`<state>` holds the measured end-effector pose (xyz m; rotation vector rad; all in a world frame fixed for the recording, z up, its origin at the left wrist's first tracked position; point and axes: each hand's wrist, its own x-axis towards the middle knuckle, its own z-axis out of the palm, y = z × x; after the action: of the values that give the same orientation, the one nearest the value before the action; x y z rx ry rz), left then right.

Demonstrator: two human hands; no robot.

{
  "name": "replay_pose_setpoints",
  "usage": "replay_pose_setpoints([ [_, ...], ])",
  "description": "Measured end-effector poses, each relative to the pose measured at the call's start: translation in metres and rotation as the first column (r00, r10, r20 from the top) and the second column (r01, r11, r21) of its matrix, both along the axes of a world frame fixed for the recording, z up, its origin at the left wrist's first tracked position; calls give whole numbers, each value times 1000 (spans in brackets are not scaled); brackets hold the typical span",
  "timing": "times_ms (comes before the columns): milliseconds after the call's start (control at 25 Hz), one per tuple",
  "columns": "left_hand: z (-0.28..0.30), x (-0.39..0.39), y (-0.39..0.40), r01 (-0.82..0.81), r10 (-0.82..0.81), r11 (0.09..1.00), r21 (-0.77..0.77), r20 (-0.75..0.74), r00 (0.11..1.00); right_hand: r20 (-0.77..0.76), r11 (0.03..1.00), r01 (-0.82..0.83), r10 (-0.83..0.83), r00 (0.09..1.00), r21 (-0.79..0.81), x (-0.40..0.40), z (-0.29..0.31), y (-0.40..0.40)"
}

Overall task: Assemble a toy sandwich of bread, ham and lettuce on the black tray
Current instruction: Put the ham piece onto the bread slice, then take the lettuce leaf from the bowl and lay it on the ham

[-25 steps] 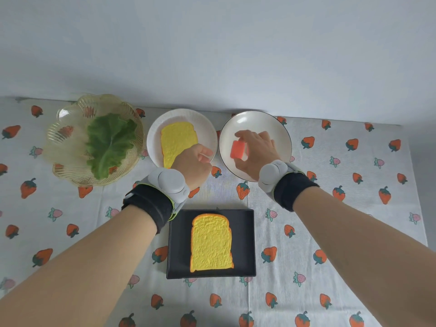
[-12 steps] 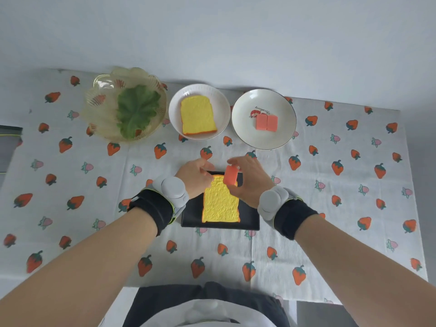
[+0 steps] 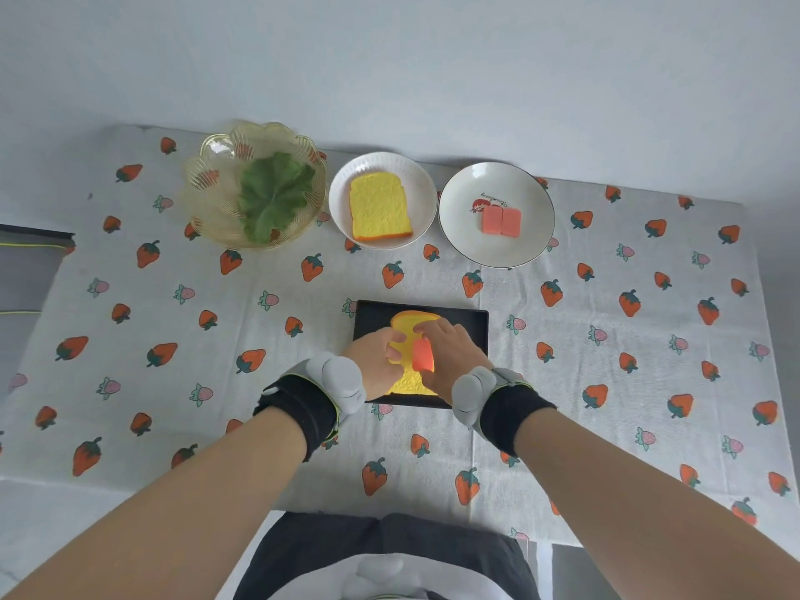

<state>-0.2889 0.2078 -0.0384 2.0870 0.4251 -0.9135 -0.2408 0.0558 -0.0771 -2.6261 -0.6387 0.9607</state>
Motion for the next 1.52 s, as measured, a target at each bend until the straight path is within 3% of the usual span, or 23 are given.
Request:
replay_pose_setpoints([
  [240,0,-1,3,14,-14,1000,21,0,1000,-35,1000,14,-13,999,15,4,-2,-1],
  [400,12,8,11,8,-10,999,32,68,998,-95,970,192,-179,979,147,14,19,0],
  [560,36,29,25,-60,57,998,16,162,985,-157,929,270,-236,959,252,40,64,14],
  [760,61,49,59,-98,86,994,41,231,969,-161,915,227,-182,970,334,63,98,47],
  [1080,60,54,127,-295,279,955,18,278,919,-172,898,217,-161,972,383,81,96,120],
  [1360,23,81,192,-442,363,863,245,308,880,-190,917,189,-128,973,351,101,70,194],
  [1520,-10,104,218,-397,310,818,415,263,914,-201,941,143,-83,976,306,115,52,224],
])
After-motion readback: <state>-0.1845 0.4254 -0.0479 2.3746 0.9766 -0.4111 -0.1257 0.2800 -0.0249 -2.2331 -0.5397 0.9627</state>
